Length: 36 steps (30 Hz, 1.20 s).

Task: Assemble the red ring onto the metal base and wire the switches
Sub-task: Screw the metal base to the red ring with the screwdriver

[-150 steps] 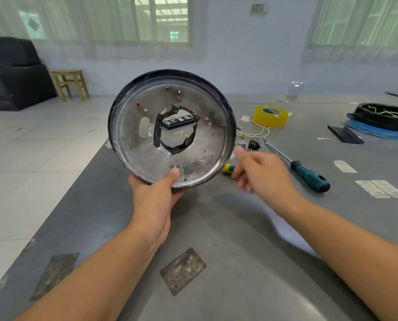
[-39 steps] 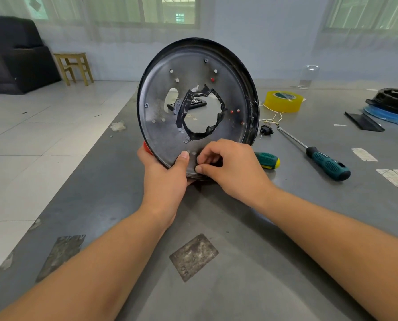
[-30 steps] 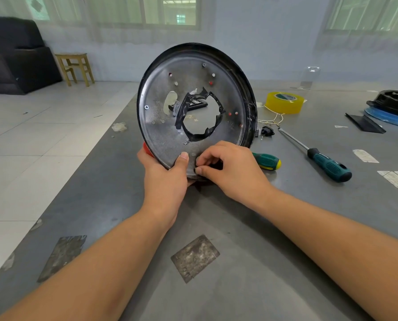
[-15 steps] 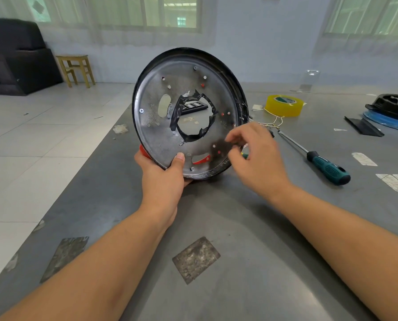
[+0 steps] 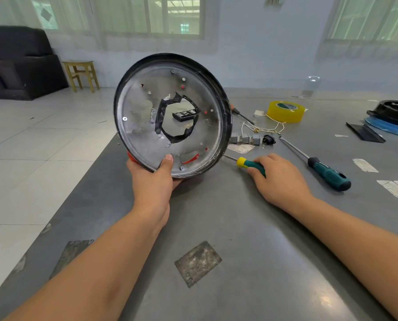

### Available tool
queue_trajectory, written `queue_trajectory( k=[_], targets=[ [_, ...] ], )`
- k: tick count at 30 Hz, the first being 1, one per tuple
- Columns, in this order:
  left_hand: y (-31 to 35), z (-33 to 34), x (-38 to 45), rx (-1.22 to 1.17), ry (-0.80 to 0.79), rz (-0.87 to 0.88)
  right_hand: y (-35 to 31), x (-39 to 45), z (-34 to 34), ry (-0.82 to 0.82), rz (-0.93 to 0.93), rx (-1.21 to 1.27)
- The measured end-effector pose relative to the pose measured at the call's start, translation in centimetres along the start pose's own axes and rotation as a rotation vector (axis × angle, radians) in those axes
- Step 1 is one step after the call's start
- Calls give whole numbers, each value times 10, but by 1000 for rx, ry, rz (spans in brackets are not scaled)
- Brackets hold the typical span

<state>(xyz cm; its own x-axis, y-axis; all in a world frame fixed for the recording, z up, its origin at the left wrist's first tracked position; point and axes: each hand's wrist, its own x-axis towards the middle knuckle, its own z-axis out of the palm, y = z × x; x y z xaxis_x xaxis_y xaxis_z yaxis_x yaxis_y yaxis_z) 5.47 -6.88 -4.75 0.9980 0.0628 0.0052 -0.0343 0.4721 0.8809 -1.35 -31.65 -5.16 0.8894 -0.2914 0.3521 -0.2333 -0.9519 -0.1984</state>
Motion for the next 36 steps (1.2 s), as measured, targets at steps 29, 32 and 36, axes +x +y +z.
queue_trajectory(
  k=[29, 32, 36],
  targets=[
    [1, -11, 16, -83, 99, 85, -49, -48, -12, 20, -364, 339],
    [-1, -12, 18, -77, 100, 99, -50, -48, -12, 21, -372, 334],
    [-4, -13, 21, -32, 111, 140, -50, -49, -13, 19, -374, 314]
  ],
)
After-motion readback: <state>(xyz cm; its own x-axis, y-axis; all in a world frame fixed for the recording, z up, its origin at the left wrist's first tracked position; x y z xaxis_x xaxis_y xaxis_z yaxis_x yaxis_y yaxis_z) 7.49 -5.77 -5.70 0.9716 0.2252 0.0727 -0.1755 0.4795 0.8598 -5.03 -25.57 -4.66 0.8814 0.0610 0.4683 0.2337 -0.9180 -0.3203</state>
